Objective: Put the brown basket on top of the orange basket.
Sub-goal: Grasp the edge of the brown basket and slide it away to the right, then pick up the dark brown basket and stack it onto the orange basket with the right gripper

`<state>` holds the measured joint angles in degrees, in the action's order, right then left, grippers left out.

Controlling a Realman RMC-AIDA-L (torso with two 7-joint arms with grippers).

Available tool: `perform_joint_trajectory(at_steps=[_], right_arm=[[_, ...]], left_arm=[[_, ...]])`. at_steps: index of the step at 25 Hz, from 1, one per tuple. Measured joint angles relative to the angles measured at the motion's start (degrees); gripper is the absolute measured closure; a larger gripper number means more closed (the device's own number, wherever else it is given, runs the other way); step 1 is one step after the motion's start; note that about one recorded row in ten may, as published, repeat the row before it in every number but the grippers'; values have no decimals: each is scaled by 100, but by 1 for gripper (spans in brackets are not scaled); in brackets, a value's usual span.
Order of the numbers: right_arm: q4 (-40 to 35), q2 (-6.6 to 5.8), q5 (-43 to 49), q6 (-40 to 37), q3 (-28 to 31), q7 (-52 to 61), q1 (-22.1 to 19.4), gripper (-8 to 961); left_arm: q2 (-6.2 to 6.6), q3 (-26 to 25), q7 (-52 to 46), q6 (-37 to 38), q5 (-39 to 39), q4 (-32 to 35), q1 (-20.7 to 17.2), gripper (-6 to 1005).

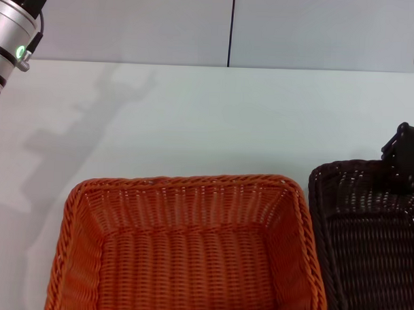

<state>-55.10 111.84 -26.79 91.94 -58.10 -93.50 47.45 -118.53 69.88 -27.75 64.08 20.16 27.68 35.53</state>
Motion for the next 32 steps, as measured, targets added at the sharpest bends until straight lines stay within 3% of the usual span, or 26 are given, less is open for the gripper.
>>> perform_joint_trajectory(at_steps=[8, 18, 25, 32], right_arm=[[-667, 33, -44, 196, 130, 47, -164, 655], [-2497, 63, -238, 1047, 942, 57, -374, 690], [-3141, -20, -770, 1129, 1349, 49, -433, 747], [-3177, -219, -1681, 944, 1700, -69, -531, 763]], left_arm=[[21, -56, 7, 0, -35, 29, -31, 174], [32, -78, -5, 0, -35, 66, -44, 174], [28, -80, -19, 46, -34, 123, -90, 174], [26, -79, -89, 89, -32, 136, -153, 174]])
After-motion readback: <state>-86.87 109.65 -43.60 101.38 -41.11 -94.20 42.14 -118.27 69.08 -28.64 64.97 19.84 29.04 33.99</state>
